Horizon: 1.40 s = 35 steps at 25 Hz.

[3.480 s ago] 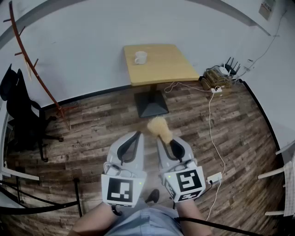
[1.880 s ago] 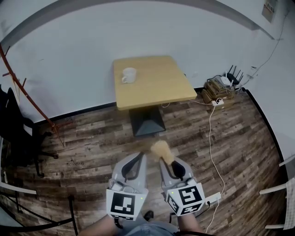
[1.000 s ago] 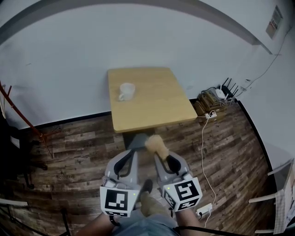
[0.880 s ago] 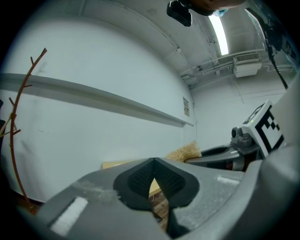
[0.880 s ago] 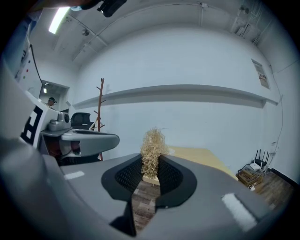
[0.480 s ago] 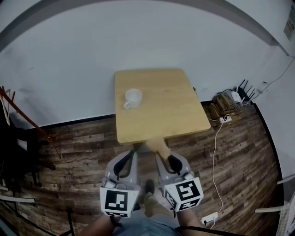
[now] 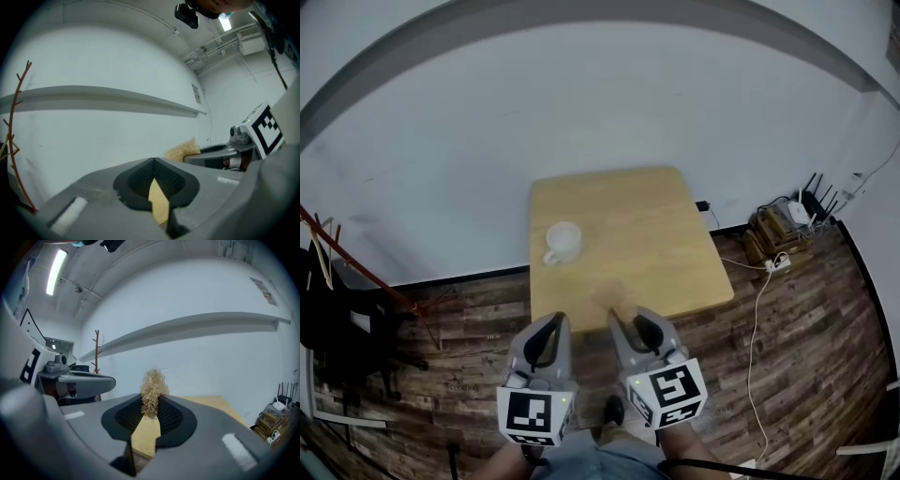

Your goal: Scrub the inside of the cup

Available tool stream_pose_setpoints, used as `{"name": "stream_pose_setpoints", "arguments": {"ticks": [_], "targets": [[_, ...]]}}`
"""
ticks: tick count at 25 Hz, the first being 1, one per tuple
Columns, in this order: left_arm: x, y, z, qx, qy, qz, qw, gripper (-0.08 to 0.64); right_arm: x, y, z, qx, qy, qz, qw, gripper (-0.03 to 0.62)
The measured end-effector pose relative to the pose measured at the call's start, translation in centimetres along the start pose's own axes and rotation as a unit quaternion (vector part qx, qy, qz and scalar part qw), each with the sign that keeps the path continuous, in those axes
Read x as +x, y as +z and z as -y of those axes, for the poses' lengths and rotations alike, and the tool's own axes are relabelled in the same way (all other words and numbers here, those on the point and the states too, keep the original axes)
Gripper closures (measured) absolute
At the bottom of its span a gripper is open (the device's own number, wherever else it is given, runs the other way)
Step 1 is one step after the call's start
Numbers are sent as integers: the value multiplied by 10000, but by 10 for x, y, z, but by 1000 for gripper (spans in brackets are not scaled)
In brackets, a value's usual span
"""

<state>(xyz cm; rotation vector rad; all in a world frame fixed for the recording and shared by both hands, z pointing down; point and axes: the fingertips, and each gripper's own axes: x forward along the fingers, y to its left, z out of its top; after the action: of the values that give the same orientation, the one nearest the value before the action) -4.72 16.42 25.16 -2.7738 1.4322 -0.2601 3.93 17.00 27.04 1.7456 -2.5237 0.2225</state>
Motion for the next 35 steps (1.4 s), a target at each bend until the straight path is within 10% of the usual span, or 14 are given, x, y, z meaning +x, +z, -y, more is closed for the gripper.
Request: {"name": "stream_pose_setpoints", "arguments": {"ticks": [14,35], "targets": [[32,-3,-36,-72,588,-88,9982,538,57,6,22,-9,450,-53,9990,514],[161,-37,-180,-379,490,-128,9980,538,244,11,61,-67,455,-557,9974,514]]}}
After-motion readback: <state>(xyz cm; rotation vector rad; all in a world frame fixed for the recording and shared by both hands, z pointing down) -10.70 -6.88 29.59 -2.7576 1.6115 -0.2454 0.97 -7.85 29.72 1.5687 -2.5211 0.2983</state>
